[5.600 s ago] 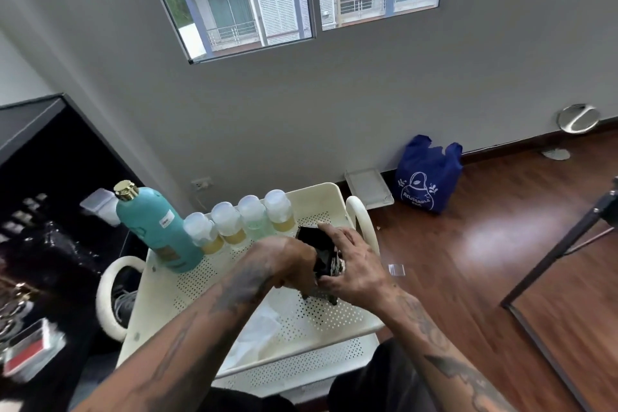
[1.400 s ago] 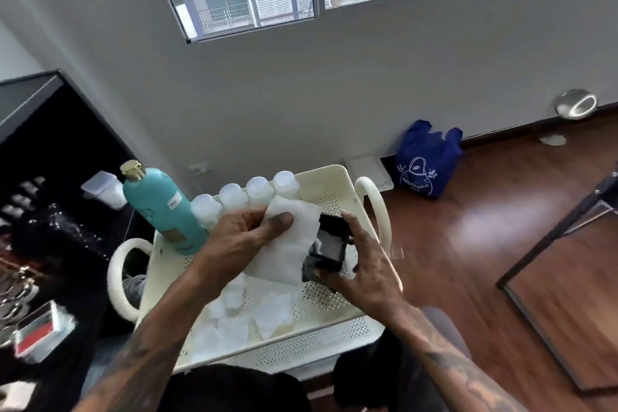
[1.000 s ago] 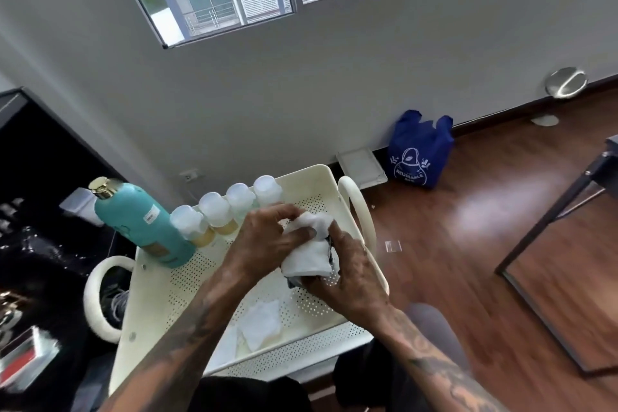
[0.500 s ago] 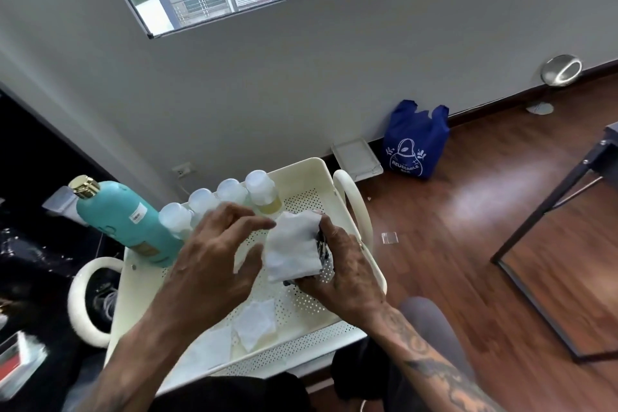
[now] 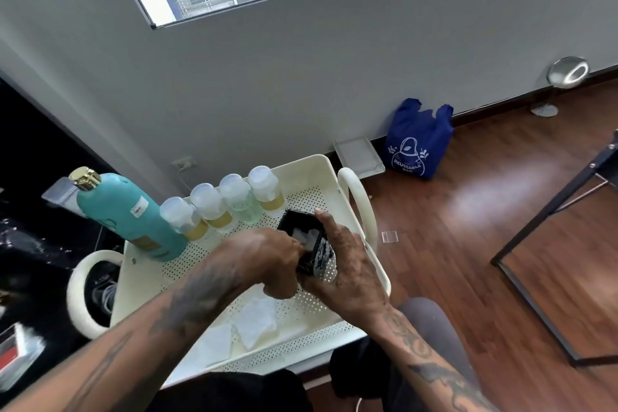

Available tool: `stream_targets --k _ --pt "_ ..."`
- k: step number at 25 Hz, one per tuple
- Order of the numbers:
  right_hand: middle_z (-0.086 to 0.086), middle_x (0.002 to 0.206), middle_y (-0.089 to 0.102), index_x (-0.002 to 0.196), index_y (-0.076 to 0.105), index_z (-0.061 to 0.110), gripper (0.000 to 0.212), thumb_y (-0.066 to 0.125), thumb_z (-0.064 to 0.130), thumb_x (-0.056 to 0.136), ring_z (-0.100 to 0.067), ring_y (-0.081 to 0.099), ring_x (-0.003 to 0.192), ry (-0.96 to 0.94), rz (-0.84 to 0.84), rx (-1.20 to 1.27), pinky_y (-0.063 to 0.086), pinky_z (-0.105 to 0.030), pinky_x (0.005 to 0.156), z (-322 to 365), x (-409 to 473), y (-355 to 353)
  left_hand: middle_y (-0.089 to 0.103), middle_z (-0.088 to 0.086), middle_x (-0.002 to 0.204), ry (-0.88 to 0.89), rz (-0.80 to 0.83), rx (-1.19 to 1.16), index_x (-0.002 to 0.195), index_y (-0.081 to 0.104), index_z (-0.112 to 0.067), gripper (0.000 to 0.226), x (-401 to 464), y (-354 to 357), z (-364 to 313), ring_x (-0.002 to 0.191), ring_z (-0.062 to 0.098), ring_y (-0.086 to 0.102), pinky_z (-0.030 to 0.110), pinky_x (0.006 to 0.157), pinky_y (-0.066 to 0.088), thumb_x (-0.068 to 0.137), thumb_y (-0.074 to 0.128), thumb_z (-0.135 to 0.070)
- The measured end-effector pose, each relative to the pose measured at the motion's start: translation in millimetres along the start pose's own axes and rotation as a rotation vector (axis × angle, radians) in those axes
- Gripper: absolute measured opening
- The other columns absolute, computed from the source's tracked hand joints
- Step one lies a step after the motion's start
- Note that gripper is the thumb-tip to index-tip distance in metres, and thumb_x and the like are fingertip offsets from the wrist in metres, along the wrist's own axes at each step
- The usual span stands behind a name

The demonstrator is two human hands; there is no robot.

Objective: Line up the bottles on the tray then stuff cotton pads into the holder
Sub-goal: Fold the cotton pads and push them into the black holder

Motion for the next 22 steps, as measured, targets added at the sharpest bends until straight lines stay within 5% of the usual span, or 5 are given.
stream_targets --k 4,10,15,18,22 --pt "0.018 0.129 0.048 0.148 0.006 0.055 0.095 0.064 0.067 0.073 -0.008 0.043 0.109 0.009 -0.003 -0.008 0.045 -0.026 0.081 -2.9 -1.6 -0.2 0.062 -0.011 0.089 0.104 0.011 -0.206 0.142 0.037 -0.048 0.076 -19.5 -6.0 14.6 0.062 0.01 0.055 0.022 0.051 0.043 0.081 0.053 -0.006" --pt "0.01 0.132 0.051 0.151 0.004 0.049 0.104 0.072 0.062 0.074 -0.014 0.048 0.114 0.027 -0.014 -0.028 0.052 -0.039 0.082 -0.3 -3.1 -1.3 0.075 -0.016 0.095 0.047 -0.764 -1.104 0.099 0.074 -0.04 0.032 -89.3 84.3 98.8 0.077 0.005 0.07 0.014 0.07 0.056 0.087 0.069 -0.011" --pt "0.003 0.143 0.044 0.152 0.01 0.045 0.105 0.079 0.052 0.073 -0.019 0.048 0.126 0.112 -0.038 0.067 0.051 -0.048 0.091 16.8 -12.9 -16.1 0.07 -0.009 0.095 -0.22 -0.408 -1.067 0.091 0.072 -0.032 0.016 -35.9 195.9 90.5 0.079 -0.001 0.063 0.009 0.065 0.044 0.077 0.079 -0.027" --pt "0.006 0.121 0.053 0.135 0.053 0.031 0.052 0.069 0.039 0.086 -0.013 0.056 0.108 -0.179 -0.206 0.032 0.052 -0.035 0.082 59.1 -33.4 -21.3 0.062 -0.01 0.08 -0.31 -0.487 -1.155 0.079 0.072 -0.027 0.023 -11.9 218.9 88.3 0.068 0.003 0.058 0.016 0.057 0.041 0.061 0.086 -0.03" --pt "0.01 0.111 0.058 0.117 0.066 0.029 0.023 0.057 0.025 0.096 -0.007 0.06 0.093 -0.306 0.363 -0.192 0.052 -0.026 0.08 116.1 -17.5 42.9 0.062 -0.009 0.071 -0.319 -0.528 -1.276 0.074 0.072 -0.026 0.024 -6.0 226.4 88.1 0.06 0.006 0.056 0.02 0.053 0.042 0.055 0.087 -0.03"
Point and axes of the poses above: each hand's wrist, its own x-axis towards the middle knuckle, its own y-axis out of the palm, z = x × y, the point moved 3 cm from there along x, towards the middle knuckle
